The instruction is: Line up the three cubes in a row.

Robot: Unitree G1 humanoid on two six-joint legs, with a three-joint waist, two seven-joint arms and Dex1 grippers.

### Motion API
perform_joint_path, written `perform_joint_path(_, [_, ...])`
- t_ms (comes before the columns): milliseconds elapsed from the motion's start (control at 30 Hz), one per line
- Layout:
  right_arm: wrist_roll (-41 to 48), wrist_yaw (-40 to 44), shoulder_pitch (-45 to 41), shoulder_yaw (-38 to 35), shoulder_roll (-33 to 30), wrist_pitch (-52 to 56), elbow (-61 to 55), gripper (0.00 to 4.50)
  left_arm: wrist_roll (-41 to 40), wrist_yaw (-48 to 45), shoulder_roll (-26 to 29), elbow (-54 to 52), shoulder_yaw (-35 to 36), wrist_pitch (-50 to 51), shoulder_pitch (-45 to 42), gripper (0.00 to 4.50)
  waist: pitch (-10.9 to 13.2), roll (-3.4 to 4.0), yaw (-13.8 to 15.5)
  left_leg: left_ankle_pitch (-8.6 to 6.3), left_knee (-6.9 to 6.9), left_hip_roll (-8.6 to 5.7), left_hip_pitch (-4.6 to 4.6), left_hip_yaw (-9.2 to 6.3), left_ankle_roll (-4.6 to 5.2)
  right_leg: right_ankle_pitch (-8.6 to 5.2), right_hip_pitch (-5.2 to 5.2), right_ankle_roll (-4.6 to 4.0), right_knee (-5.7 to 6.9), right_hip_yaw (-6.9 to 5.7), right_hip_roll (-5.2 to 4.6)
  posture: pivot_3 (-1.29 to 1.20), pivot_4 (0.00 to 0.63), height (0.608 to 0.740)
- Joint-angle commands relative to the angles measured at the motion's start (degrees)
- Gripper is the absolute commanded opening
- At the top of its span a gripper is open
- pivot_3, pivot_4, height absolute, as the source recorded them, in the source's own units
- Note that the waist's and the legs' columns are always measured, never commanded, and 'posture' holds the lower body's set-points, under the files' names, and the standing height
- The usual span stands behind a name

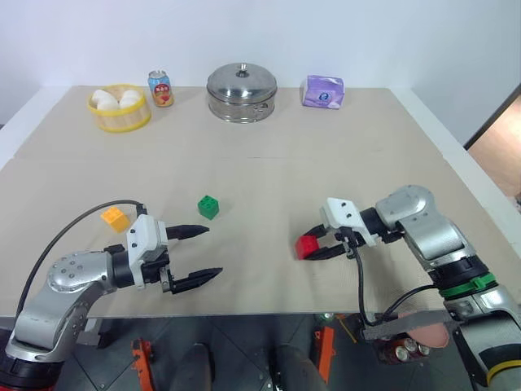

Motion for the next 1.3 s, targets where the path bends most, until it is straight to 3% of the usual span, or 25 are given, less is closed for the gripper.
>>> perform_joint_path(33, [-1.13, -0.5, -0.15, -0.46, -0.04, -2.15, 0.83, 1.26, -0.42, 0.6, -0.21, -2.09, 0.38, -0.66, -0.63, 4.5, 0.0, 0.0, 0.01, 0.0, 0.0, 0.01, 0.0, 0.0, 0.0, 0.0, -0.01, 0.0, 0.0, 0.01, 0.01, 0.0, 0.15, 0.739])
perform_joint_path(200, [-1.52, -0.32, 0.24, -0.29, -0.1, -2.7, 1.2, 1.26, -0.97, 0.25, -0.37, -1.92, -0.29, -0.34, -2.0, 4.5, 0.0, 0.0, 0.01, 0.0, 0.01, 0.03, 0.02, 0.01, 0.0, 0.01, 0.02, -0.01, 0.01, 0.04, 0.05, 0.0, 0.15, 0.739])
perform_joint_path(267, [-1.39, -0.44, 0.22, -0.47, 0.01, -2.44, 1.03, 2.3, -1.21, -0.32, -0.11, -2.0, -0.54, -0.11, -2.19, 4.5, 0.0, 0.0, 0.02, 0.01, 0.03, 0.03, 0.04, 0.02, 0.0, 0.02, 0.05, -0.02, 0.0, 0.06, 0.05, 0.0, 0.15, 0.739])
perform_joint_path(433, [-0.7, -0.05, 0.5, -0.98, -0.04, -1.59, 0.04, 4.01, -1.32, -1.77, 0.43, -2.1, -1.23, 0.09, -2.39, 4.5, 0.0, 0.0, 0.02, 0.0, 0.03, 0.04, 0.05, 0.06, 0.0, 0.02, 0.02, -0.02, 0.0, 0.09, 0.05, 0.0, 0.15, 0.739])
perform_joint_path(500, [-0.12, 0.27, 0.22, -1.4, -0.14, -0.86, -0.48, 4.47, -1.33, -2.53, 0.88, -2.14, -1.59, 0.2, -2.43, 4.5, 0.0, 0.0, 0.02, 0.0, 0.01, 0.04, 0.05, 0.06, 0.0, 0.02, 0.01, -0.01, 0.0, 0.1, 0.06, 0.0, 0.15, 0.739])
perform_joint_path(633, [1.79, 1.16, 0.0, -2.59, -0.74, 0.99, -2.35, 4.47, -1.13, -3.03, 1.03, -1.85, -1.72, 0.44, -2.63, 4.5, 0.0, 0.0, 0.03, 0.0, 0.0, 0.05, 0.04, 0.07, 0.0, 0.02, 0.0, -0.02, 0.01, 0.1, 0.07, 0.0, 0.15, 0.739])
perform_joint_path(733, [8.03, 2.88, 0.25, -6.03, -1.49, 6.86, -6.45, 4.47, -1.84, 0.1, -0.35, -1.43, -0.55, 2.3, -2.91, 4.5, 0.0, 0.0, 0.05, 0.0, 0.0, 0.05, 0.04, 0.07, 0.0, 0.02, 0.0, -0.02, 0.0, 0.11, 0.07, 0.0, 0.15, 0.739])
perform_joint_path(900, [20.78, -0.8, -0.51, -14.33, -0.77, 20.76, -13.49, 4.47, -3.45, 19.1, -9.72, -2.66, 3.13, 8.5, -5.18, 4.5, -0.01, -0.02, 0.45, 0.0, 0.03, 0.06, 0.03, 0.04, 0.0, 0.04, 0.07, 0.03, 0.01, 0.1, 0.07, 0.0, 0.15, 0.739])
perform_joint_path(1067, [19.67, -7.71, -0.82, -14.74, 2.23, 21.09, -14.22, 4.47, 5.87, 31.15, -16.16, 0.23, 0.64, 7.0, -6.88, 4.5, -0.06, -0.09, 0.4, 0.0, 0.07, 0.06, 0.19, 0.01, 0.0, 0.09, 0.23, 0.03, 0.0, 0.13, 0.16, 0.0, 0.15, 0.739])
perform_joint_path(1300, [19.01, -10.7, -1.86, -13.86, 4.38, 20.68, -13.86, 4.47, 11.48, 34.15, -18.75, 7.44, -1.5, 4.42, -11.13, 4.5, -0.06, -0.1, 0.44, 0.01, 0.09, 0.06, 0.17, 0.01, 0.01, 0.14, 0.2, 0.01, 0.0, 0.21, 0.2, 0.0, 0.15, 0.739])
